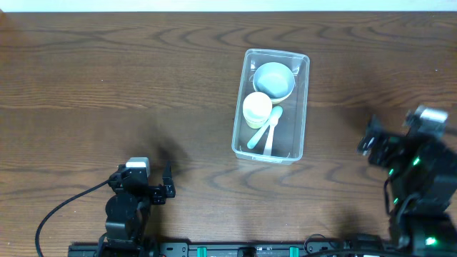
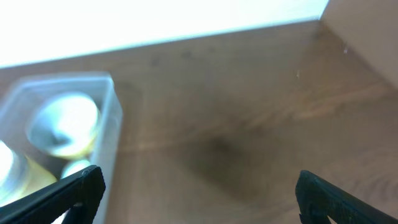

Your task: Pack container

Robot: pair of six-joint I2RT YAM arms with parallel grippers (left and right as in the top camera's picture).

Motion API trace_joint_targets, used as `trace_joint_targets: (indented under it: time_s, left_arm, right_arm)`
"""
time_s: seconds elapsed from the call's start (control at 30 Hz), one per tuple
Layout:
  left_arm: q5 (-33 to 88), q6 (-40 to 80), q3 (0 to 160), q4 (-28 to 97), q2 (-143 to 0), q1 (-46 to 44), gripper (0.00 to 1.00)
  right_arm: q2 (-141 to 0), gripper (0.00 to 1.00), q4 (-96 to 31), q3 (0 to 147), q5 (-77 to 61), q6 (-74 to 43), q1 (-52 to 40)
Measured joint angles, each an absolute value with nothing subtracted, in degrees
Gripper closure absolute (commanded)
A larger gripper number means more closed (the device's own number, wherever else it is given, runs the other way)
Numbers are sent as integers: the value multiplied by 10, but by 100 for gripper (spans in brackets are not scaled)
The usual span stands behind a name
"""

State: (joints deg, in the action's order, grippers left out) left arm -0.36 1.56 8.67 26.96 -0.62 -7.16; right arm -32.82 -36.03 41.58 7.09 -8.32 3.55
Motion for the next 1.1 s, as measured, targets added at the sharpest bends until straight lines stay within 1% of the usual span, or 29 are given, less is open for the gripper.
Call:
trace_joint_targets:
  time_s: [0.17,0.43,0.53,1.1]
  left_arm:
    - [-4,16,87,270,-6,-72,2]
    - [-4,16,87,270,-6,-71,2]
    - [-4,16,87,270,-6,-71,2]
    - [-4,16,87,270,-6,-71,2]
  right_arm:
    - [-209,1,-324,263,58,-79,36]
    - [-37,1,-305,109,36,-76,36]
    - [-13,1,-300,84,27,-76,36]
    - [-10,1,-291,83,14,-74,36]
